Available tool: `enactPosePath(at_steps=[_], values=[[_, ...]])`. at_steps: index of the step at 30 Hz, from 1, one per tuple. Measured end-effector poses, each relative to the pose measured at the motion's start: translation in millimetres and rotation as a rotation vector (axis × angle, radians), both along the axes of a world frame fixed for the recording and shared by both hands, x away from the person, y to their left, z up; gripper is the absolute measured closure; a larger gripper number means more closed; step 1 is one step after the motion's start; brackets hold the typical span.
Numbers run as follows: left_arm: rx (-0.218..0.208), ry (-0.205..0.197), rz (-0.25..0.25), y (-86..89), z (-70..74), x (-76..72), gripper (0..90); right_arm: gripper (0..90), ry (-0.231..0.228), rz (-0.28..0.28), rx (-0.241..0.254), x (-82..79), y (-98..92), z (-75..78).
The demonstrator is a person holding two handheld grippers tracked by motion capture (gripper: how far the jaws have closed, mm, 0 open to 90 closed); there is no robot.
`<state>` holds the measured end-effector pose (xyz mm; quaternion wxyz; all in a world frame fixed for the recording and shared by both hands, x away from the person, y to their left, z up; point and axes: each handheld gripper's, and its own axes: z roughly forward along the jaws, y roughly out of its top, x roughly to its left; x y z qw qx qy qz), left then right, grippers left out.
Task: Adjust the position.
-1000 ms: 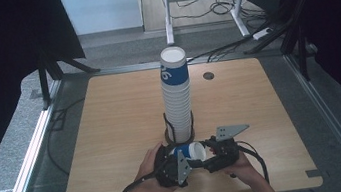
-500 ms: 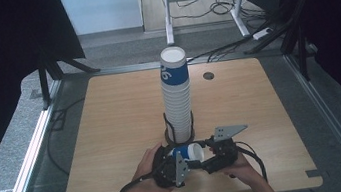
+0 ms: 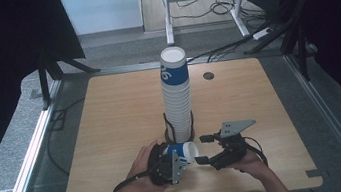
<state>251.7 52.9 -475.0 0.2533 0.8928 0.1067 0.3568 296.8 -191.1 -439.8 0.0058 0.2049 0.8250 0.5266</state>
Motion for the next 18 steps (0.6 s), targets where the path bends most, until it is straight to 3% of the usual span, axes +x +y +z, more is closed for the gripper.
enactPosePath(at_steps=[6, 11, 18], values=[[0.033, -0.016, -0.011, -1.0, -0.6, 0.6, 16.8, 18.6, 0.024, 0.09, -0.201, 6.8, 7.4, 13.6], [0.045, -0.018, -0.019, -3.7, 0.3, -0.6, 16.8, 17.8, 0.052, 0.155, -0.372, 14.1, 24.7, 26.0], [0.083, -0.03, -0.029, -9.6, -1.2, -1.8, 16.8, 16.9, 0.099, 0.238, -0.53, 19.6, 51.7, 32.7]])
